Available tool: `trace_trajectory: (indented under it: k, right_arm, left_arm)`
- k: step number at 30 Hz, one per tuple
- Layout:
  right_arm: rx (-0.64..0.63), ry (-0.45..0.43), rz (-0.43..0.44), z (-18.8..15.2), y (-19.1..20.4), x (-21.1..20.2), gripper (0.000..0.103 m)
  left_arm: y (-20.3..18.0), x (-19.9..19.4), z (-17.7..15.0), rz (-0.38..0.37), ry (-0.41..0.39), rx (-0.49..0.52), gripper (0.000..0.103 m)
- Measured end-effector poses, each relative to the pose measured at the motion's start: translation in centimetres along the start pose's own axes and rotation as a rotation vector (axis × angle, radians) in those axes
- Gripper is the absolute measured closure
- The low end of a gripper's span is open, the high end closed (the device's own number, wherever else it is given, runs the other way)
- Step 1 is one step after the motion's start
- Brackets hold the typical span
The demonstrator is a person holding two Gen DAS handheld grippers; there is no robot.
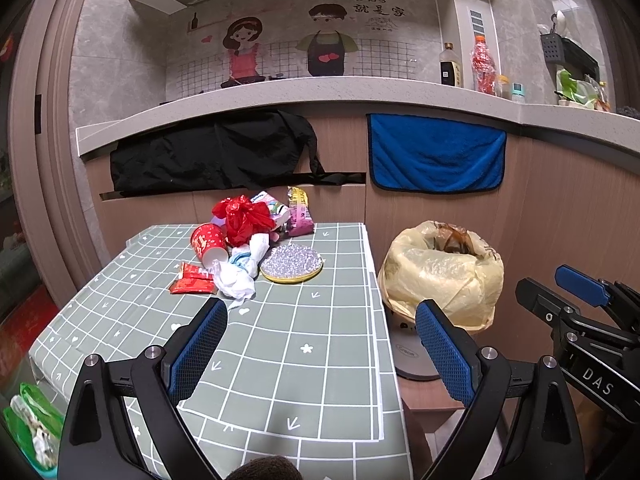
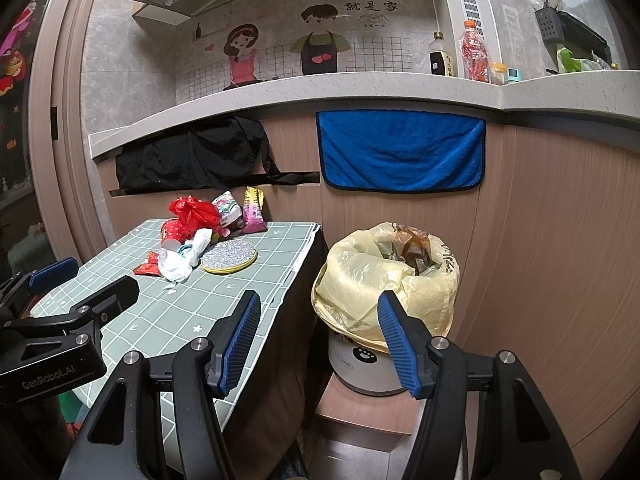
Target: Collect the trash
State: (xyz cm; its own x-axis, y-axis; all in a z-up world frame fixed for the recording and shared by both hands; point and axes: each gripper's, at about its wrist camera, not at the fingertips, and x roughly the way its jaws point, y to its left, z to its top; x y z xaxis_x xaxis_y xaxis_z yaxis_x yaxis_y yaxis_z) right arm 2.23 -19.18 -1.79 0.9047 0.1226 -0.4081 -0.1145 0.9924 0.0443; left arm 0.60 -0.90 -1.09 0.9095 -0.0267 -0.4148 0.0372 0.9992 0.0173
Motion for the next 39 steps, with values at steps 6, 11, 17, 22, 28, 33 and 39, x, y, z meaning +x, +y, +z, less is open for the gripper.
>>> trace_trajectory:
  k: [6, 11, 17, 22, 28, 33, 39]
  right_arm:
    - [0.001, 0.002, 0.001, 0.0, 0.0, 0.1, 0.045]
    - [0.004, 0.008, 0.001, 0.0, -0.2, 0.1, 0.045]
    - [-0.004, -0.007, -0.011, 0.5, -0.2, 0.8, 0.045]
    - [-0.016, -0.006, 0.004, 2.2, 0.3, 2.8, 0.045]
    - [-0.025, -0.008, 0.050, 5.3, 2.1, 5.8, 0.045]
    - [-0.041, -0.033, 0.078, 7.5, 4.2, 9.1, 0.045]
    - [-0.027, -0.002, 0.158, 7.9, 6.2, 14.6, 0.045]
  left_arm:
    - [-0.1, 0.0, 0.1, -0.002, 0.003, 0.000, 0.009]
    - [-0.2, 0.1, 0.1, -0.003, 0.005, -0.001, 0.009]
    - [0.5, 0.8, 0.4, -0.001, 0.016, -0.021, 0.009]
    - [2.6, 2.0, 2.1, 0.031, 0.008, -0.050, 0.009]
    - [7.0, 4.4, 4.6, 0.077, -0.014, -0.073, 0.009]
    - [12.5, 7.7, 6.0, 0.088, -0.017, -0.147, 0.009]
    - [19.0, 12.6, 5.2, 0.064, 0.057, -0.255, 0.009]
